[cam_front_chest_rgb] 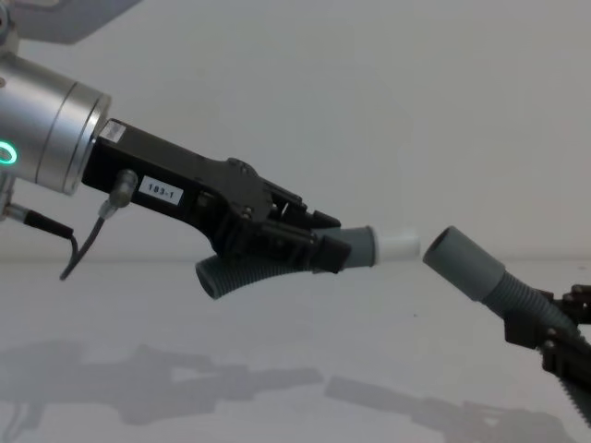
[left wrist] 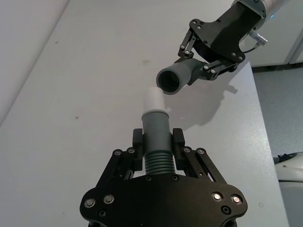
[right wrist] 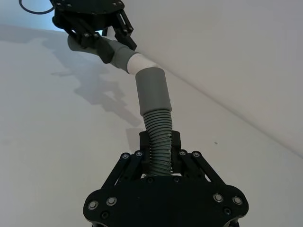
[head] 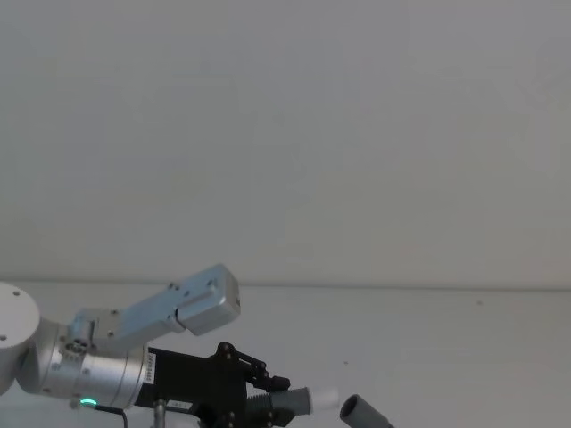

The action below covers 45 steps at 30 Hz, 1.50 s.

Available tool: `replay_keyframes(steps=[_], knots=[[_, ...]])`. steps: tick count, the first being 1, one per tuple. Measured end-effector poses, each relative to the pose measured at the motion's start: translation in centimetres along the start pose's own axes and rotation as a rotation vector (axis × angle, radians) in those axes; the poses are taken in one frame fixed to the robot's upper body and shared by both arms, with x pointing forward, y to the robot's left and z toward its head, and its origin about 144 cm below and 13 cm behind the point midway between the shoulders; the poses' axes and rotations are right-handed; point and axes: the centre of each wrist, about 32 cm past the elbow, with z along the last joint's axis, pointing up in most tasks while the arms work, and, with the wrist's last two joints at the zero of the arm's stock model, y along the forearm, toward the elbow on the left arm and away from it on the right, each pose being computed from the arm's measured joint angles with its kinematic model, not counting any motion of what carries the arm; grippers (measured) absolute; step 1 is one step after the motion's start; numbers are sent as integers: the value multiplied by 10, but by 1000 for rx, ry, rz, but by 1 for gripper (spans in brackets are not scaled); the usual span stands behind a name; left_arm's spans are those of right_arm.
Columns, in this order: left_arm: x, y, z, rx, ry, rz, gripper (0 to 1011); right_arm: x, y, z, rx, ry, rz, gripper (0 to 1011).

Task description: Use both hands to pick up one end of the pipe from the table, align the ends, and insert them.

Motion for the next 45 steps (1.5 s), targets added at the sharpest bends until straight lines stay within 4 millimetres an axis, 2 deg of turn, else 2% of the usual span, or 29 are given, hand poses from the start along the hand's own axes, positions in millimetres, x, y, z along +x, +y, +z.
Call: replay_keyframes(steps=[24, 45], knots=[[6, 3, 1, -38, -18, -3, 332, -3, 1, 1, -16, 10, 8, 212], [8, -7, -6, -79, -4, -27, 332, 0, 8, 5, -12, 12, -12, 212]])
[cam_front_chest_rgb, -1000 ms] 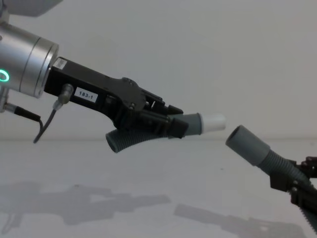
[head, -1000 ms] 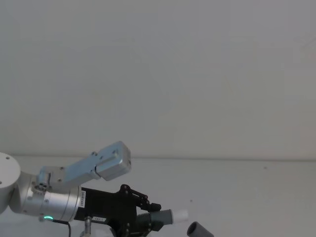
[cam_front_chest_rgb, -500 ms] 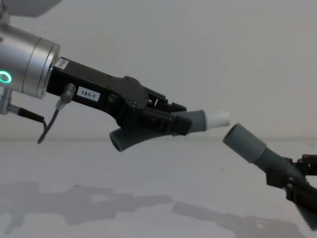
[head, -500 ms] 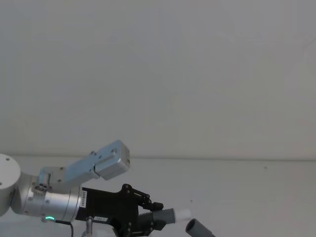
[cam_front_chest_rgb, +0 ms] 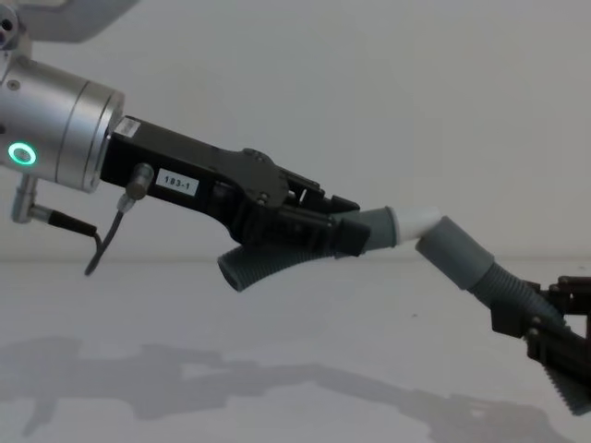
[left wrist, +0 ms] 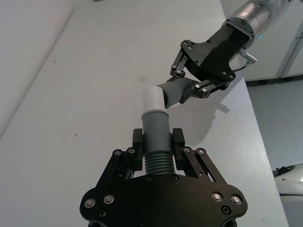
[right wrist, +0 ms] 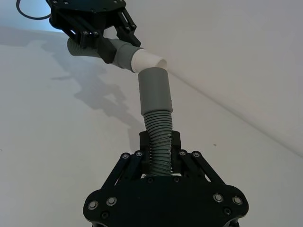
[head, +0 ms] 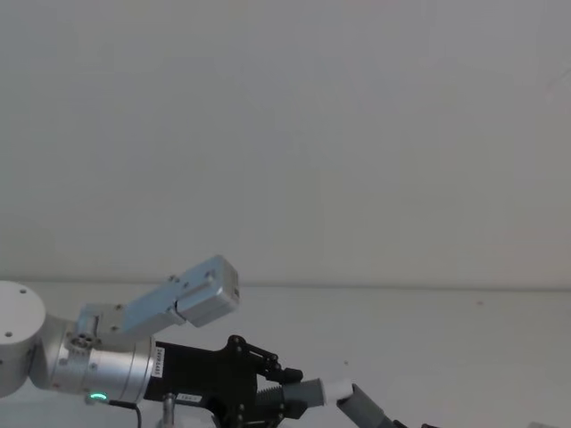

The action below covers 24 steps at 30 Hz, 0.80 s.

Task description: Use both hands to pick up one end of the pipe from the table, align the ends, and insert them.

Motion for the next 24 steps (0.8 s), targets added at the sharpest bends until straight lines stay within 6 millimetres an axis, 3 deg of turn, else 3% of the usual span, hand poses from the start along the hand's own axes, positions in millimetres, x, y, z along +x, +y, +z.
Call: replay_keyframes(steps=[24], knots=[[8, -1, 6, 57, 13, -52, 332, 4, -1, -2, 12, -14, 5, 212]])
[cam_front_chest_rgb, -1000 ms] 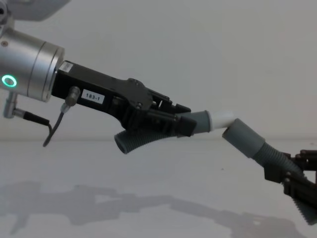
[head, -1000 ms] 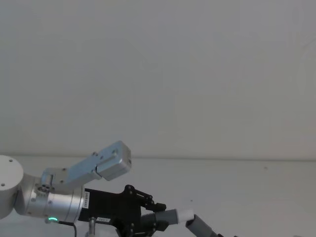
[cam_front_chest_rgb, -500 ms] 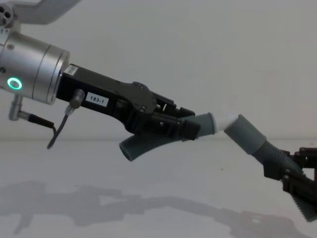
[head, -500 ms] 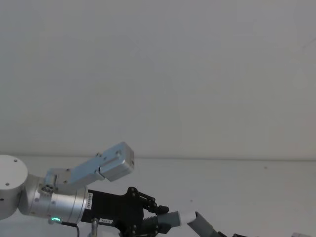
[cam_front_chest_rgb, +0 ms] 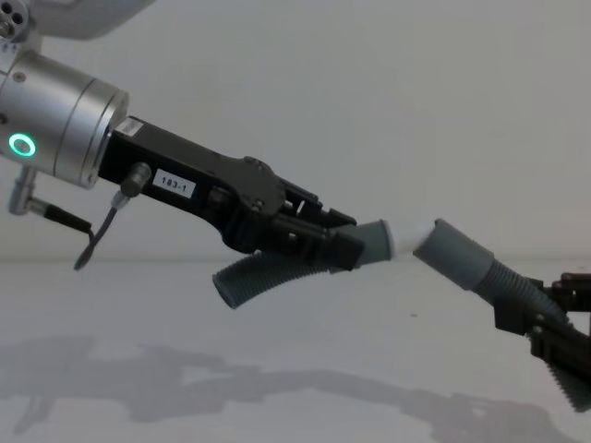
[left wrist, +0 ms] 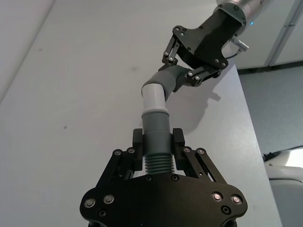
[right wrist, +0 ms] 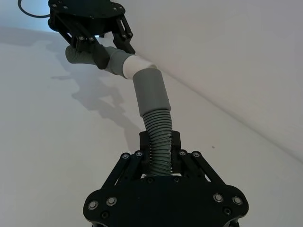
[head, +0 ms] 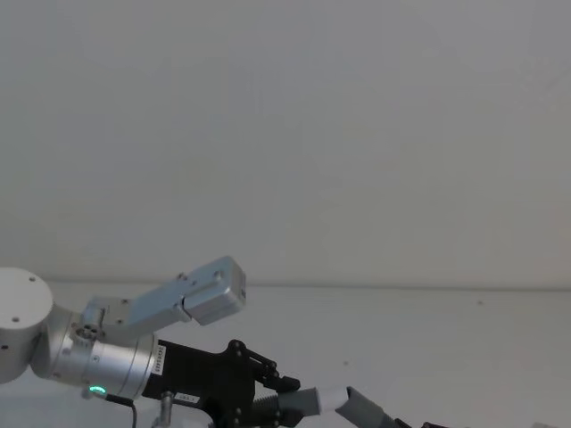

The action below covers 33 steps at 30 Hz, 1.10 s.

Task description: Use both hands to pick up one end of the pipe from the table, align the ends, and insert them.

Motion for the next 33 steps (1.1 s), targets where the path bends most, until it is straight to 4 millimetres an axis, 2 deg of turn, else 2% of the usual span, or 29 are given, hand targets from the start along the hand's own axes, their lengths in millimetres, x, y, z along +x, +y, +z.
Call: replay_keyframes(steps=[33], knots=[[33, -1, 20, 66, -11, -141, 332, 4, -8, -10, 77, -63, 70, 212]])
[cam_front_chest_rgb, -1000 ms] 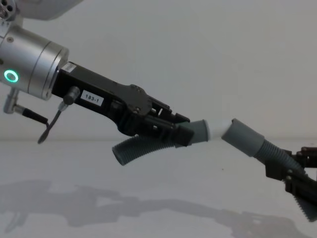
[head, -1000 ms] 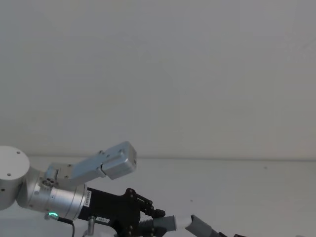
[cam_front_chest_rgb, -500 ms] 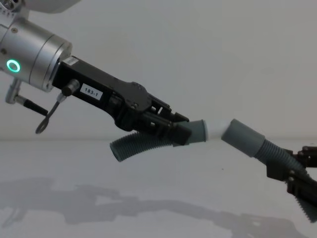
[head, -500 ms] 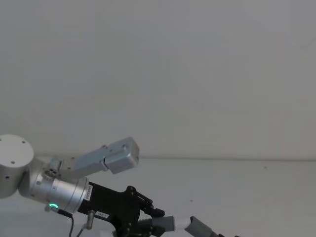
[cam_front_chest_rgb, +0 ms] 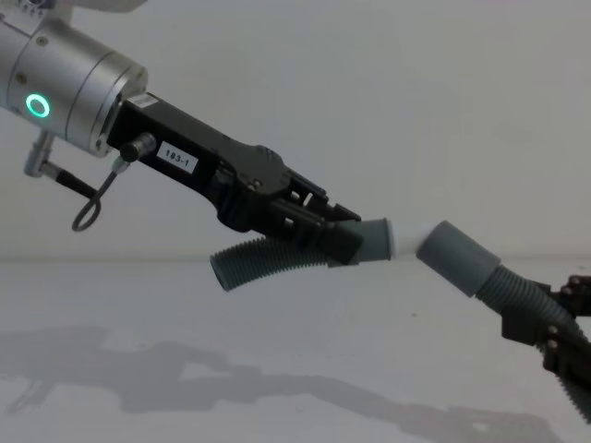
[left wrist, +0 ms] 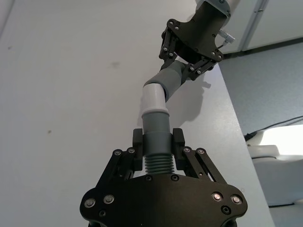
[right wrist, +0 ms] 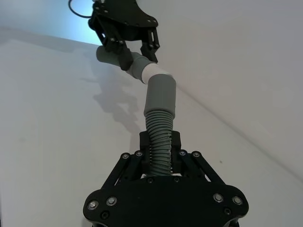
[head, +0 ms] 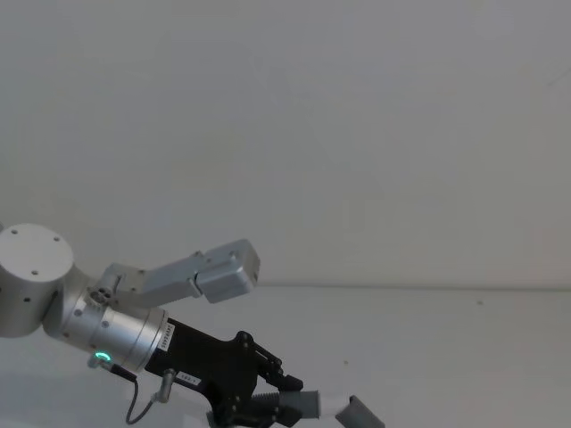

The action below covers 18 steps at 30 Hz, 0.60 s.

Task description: Use both hands to pick up one end of the pipe from the table, align the ends, and insert them.

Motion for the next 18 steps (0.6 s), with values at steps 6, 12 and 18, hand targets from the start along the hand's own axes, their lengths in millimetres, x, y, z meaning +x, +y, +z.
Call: replay_keyframes(steps=[6, 12, 18], knots=[[4, 0, 5, 12, -1, -28, 332, 1, -3, -2, 16, -19, 23, 212], [5, 0, 8, 24, 6, -48, 332, 2, -5, -2, 22, -29, 36, 212], [4, 0, 13, 42, 17, -75, 332, 3, -7, -2, 20, -28, 42, 212]])
